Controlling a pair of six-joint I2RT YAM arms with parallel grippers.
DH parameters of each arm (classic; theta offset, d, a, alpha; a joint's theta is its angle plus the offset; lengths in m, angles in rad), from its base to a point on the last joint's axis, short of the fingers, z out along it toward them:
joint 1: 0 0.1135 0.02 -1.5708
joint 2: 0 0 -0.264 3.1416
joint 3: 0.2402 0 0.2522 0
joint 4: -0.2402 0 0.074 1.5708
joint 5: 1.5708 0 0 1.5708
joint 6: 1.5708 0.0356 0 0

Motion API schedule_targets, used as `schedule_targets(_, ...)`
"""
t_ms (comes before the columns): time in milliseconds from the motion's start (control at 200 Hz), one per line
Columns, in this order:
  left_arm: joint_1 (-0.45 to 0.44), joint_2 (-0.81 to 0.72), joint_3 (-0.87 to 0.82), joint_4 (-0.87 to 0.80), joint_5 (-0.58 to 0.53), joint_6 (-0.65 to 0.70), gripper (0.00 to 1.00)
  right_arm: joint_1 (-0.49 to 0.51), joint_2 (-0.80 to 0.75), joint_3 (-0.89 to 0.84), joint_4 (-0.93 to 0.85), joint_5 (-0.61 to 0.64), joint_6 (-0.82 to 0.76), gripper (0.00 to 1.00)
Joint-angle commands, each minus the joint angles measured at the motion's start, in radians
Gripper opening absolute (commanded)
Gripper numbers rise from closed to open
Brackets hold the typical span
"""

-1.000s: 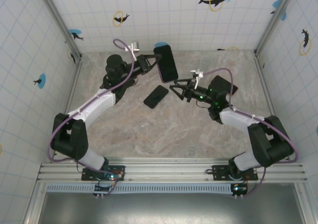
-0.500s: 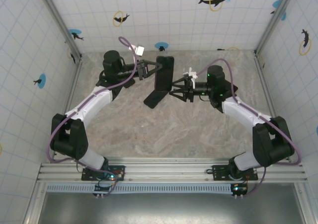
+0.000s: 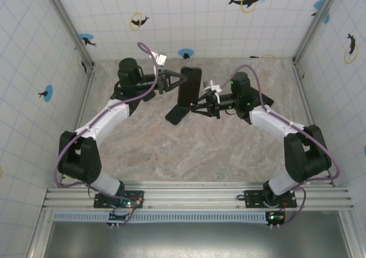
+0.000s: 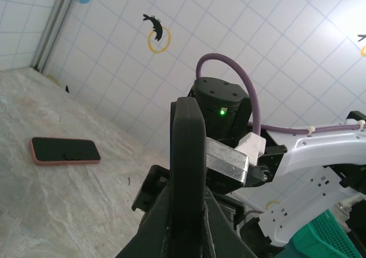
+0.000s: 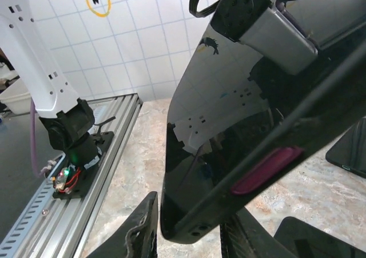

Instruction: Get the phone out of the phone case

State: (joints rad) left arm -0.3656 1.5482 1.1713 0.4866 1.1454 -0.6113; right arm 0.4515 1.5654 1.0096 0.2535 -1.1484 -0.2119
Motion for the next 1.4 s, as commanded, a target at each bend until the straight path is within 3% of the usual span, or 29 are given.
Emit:
schedule_targets(0, 0.002, -0.025, 0.012, 0.077, 0.037, -0.031, 0.00, -0.002, 0.013, 0.057, -0.002, -0.029, -0.019, 0.25)
schedule_targets(155, 0.002, -0.026, 0.001, 0.111, 0.044, -0.072, 0.00, -0.002, 0.021, 0.067, 0.003, -0.040, -0.028, 0.14)
schedule_targets(410, 0.004, -0.028, -0.008, 0.118, 0.080, -0.155, 0.00, 0.008, 0.004, 0.095, -0.143, 0.058, -0.202, 0.08)
schedule_targets(555, 0.002, -0.036, -0.015, 0.117, 0.087, -0.175, 0.00, 0.028, -0.011, 0.125, -0.269, 0.157, -0.337, 0.08)
schedule_targets(746, 0.002, -0.032, -0.020, 0.135, 0.085, -0.200, 0.00, 0.044, -0.051, 0.133, -0.283, 0.258, -0.372, 0.09)
schedule_targets(971, 0.002, -0.017, -0.028, 0.190, 0.073, -0.242, 0.00, 0.042, -0.099, 0.083, -0.124, 0.187, -0.251, 0.11)
schedule_targets(1076, 0.002, -0.018, -0.033, 0.203, 0.060, -0.245, 0.00, 0.027, -0.122, 0.023, 0.043, 0.140, -0.105, 0.21)
schedule_targets(1201, 0.001, -0.019, -0.038, 0.209, 0.043, -0.252, 0.00, 0.015, -0.127, -0.028, 0.228, 0.095, 0.065, 0.23)
schedule_targets(1396, 0.002, -0.017, -0.056, 0.210, -0.104, -0.301, 0.00, 0.013, -0.111, -0.077, 0.433, 0.055, 0.302, 0.30)
